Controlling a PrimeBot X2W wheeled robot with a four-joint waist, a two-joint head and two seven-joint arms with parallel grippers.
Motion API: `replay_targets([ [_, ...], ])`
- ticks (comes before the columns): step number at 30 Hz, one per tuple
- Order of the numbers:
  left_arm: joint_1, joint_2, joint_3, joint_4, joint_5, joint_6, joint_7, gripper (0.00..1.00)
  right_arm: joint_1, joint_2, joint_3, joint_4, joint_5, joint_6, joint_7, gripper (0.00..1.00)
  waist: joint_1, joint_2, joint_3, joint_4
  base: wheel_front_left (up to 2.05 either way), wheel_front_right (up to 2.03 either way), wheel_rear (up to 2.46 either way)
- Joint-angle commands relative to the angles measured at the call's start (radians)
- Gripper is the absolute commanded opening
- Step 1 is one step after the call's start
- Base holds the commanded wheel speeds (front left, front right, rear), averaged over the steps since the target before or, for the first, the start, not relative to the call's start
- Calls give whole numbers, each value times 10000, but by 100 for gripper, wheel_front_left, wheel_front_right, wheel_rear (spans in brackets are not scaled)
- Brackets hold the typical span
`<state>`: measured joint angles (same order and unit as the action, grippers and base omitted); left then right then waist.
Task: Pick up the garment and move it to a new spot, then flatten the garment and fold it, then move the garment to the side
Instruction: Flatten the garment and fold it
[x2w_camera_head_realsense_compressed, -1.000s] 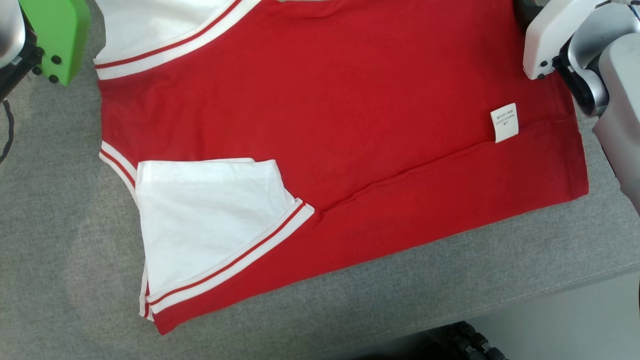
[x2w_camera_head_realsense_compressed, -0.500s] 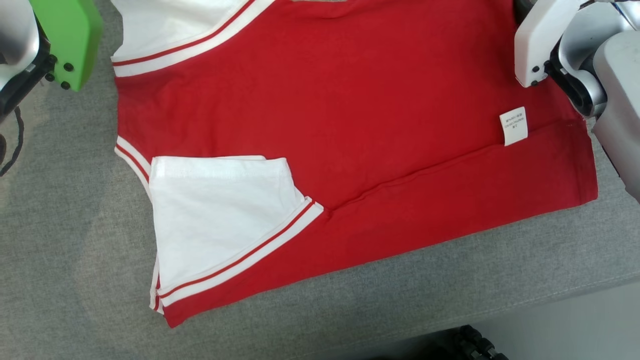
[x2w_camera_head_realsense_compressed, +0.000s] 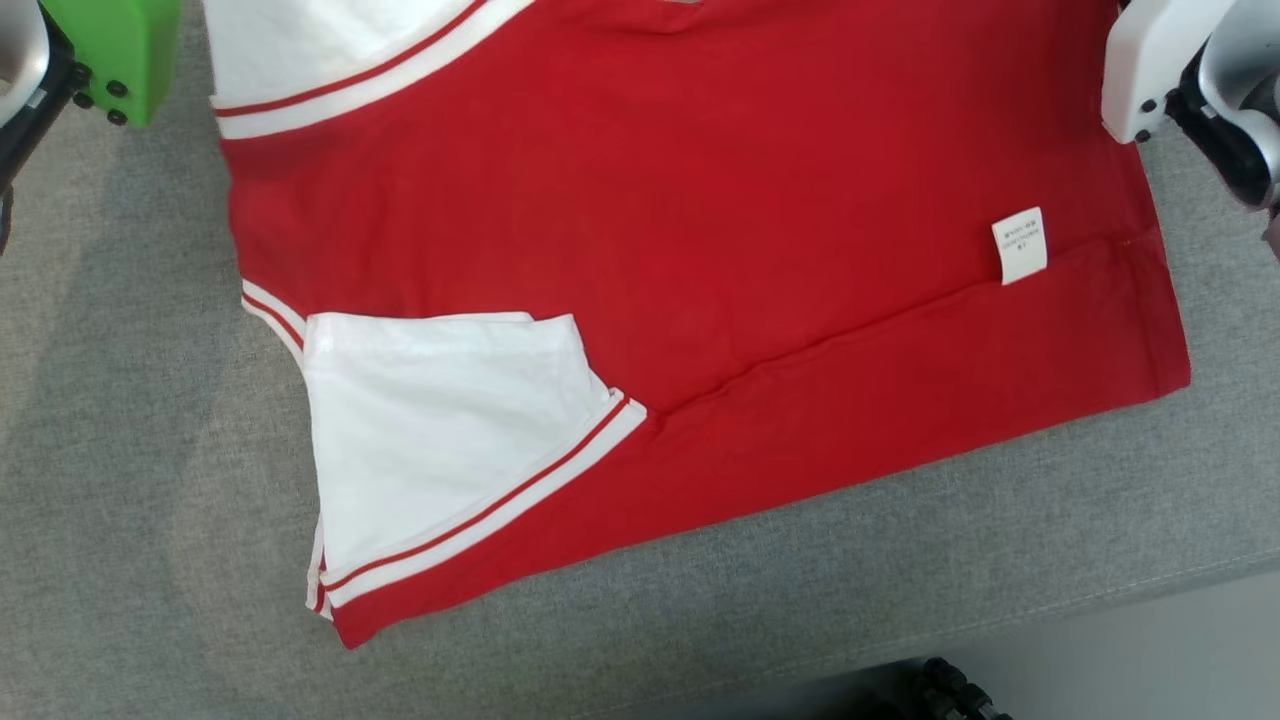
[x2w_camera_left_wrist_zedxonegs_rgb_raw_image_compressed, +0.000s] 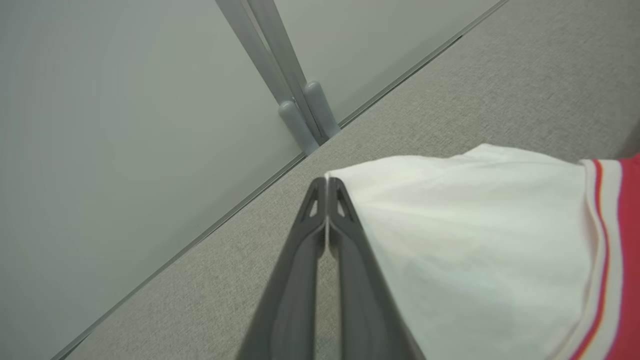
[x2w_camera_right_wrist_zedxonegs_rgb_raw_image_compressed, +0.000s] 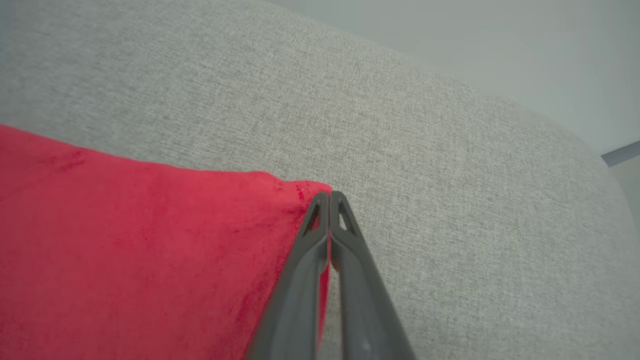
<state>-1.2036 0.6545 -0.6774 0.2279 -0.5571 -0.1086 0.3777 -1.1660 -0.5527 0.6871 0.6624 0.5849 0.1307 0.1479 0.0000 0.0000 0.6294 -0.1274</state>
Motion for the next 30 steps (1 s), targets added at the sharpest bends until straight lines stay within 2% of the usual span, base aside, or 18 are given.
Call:
replay_targets([
  [1, -170, 9, 82, 68, 116, 1, -262, 0, -146, -76, -125, 24, -96, 2, -213, 0, 0, 0, -56, -19, 0, 0, 0],
  [9, -637, -108, 176, 408, 519, -10, -1637, 0, -364, -326, -842, 159, -260, 0, -1251, 0, 0, 0, -271, -68, 0, 0, 0],
  [17, 255, -141, 473, 40, -694, -8, -1753, 0, 471, -593, -1415, -242, 311, 0, -1903, 0, 0, 0, -723, 137, 0, 0, 0],
  [24, 2022, 278, 990, -1798, -1859, 454, -1907, 0, 1871, -1155, -1841, -1175, 757, 2, -2128, 0, 0, 0, -1112, 430, 0, 0, 0],
  [30, 4020, 728, 1181, -3912, -2526, 1183, -2037, 0, 3266, -1618, -2513, -1975, 1184, 2, -2238, 0, 0, 0, -1449, 721, 0, 0, 0],
])
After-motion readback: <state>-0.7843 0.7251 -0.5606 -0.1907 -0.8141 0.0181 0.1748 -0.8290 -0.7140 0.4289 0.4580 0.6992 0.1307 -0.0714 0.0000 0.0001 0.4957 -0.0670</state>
